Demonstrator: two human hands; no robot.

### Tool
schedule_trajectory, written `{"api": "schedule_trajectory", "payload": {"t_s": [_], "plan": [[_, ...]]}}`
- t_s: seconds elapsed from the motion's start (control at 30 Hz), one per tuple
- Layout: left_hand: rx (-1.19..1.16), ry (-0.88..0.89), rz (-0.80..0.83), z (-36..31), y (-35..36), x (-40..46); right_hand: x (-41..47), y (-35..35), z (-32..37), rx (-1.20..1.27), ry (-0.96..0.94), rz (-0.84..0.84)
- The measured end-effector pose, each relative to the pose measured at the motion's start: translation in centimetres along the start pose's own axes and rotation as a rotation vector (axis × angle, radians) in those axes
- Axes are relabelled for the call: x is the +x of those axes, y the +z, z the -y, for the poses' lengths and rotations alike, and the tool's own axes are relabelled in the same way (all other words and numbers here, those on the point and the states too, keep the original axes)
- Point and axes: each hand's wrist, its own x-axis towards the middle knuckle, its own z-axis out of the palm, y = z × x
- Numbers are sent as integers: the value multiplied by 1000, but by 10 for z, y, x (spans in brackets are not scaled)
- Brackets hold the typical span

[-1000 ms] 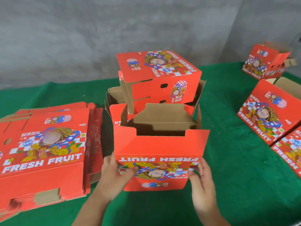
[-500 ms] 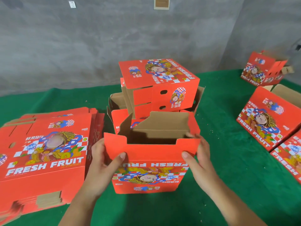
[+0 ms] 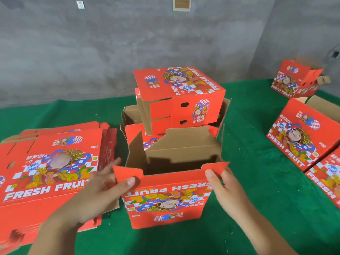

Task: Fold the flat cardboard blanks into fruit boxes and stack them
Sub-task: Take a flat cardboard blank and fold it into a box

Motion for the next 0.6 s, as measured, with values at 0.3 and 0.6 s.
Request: {"api": "schedule_trajectory", "payload": {"t_s": [0.3, 0.6], "plan": [[-87, -32, -175, -1, 27, 8, 3, -5, -14, -75, 57, 55], [7, -104, -393, -10, 49, 6, -11, -20, -5, 22, 99, -151]]}}
